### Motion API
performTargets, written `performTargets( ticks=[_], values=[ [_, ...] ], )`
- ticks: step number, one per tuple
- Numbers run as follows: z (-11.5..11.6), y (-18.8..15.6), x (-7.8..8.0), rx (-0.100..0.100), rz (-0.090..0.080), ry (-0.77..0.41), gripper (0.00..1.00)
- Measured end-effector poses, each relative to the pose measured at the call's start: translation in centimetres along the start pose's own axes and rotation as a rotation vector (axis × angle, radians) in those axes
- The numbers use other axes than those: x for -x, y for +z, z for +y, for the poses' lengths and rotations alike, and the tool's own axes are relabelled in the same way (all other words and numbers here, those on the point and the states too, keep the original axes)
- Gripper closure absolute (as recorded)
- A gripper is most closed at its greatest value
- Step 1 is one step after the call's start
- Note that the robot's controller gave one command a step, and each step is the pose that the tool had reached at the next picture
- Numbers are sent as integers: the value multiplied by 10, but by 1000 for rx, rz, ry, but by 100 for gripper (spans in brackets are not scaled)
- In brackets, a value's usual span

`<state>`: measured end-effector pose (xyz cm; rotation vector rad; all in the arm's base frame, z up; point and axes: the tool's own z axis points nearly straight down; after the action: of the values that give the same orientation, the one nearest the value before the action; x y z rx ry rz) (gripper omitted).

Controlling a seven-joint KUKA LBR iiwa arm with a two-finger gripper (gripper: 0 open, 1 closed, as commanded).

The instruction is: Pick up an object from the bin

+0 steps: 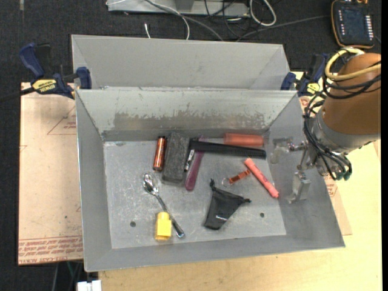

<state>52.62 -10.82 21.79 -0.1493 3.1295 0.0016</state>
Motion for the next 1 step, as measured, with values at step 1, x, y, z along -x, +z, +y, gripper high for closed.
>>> performTargets(
  ticks=[1],
  values=[
    [70, 45, 12, 4, 0, 163, 0]
  ],
)
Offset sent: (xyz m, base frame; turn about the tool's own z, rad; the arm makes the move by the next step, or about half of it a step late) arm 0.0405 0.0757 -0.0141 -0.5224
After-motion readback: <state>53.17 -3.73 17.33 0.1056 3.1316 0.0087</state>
